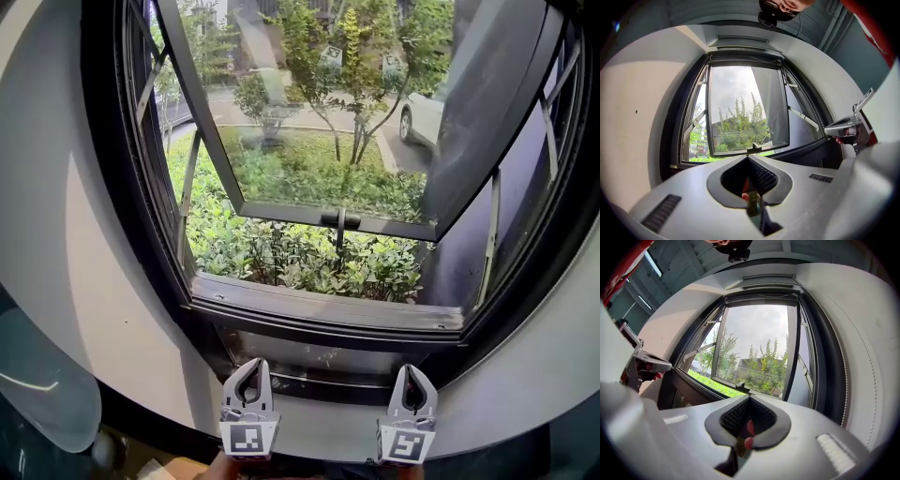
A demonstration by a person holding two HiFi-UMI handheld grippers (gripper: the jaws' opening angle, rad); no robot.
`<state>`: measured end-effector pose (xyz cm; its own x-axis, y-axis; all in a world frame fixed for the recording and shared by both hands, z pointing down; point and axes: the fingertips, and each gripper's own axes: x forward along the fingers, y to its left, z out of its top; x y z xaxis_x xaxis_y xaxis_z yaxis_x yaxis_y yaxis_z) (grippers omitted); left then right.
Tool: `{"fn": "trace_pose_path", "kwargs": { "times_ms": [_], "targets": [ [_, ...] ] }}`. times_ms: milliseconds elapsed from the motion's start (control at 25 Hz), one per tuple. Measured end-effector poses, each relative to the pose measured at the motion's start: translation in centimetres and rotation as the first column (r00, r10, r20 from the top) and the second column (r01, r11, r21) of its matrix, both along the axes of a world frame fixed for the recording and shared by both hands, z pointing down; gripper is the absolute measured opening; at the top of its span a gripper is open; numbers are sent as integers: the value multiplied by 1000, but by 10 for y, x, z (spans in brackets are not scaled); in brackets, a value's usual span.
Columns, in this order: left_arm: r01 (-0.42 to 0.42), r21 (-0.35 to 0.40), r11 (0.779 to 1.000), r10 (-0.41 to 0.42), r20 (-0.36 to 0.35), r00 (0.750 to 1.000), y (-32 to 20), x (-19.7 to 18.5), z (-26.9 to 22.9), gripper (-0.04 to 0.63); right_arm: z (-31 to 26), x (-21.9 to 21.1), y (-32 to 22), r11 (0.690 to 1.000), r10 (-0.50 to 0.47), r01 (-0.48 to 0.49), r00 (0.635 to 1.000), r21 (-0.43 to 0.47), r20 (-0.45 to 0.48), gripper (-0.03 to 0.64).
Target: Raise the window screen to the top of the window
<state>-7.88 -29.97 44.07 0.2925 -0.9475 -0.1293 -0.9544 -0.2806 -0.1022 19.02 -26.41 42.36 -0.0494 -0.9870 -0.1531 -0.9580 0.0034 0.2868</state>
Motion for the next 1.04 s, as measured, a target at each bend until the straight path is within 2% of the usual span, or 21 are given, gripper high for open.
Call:
{"fn": "trace_pose_path", "kwargs": {
  "times_ms": [200,480,1040],
  "targets": [
    [-5,-4,1000,5,11,1000,2,1,2,5,-5,-2,1,1000,5,-5,1000,0,-2,11],
    [-11,-13,1000,10,-28,1000,2,0,1,6,0,-4,1,1000,-4,4,1000,-2,-10,9],
    [-11,8,1000,11,-14,1000,3,-1,0,6,-6,-3,4,1000,21,-21,1000,-4,-12,10]
  ]
}}
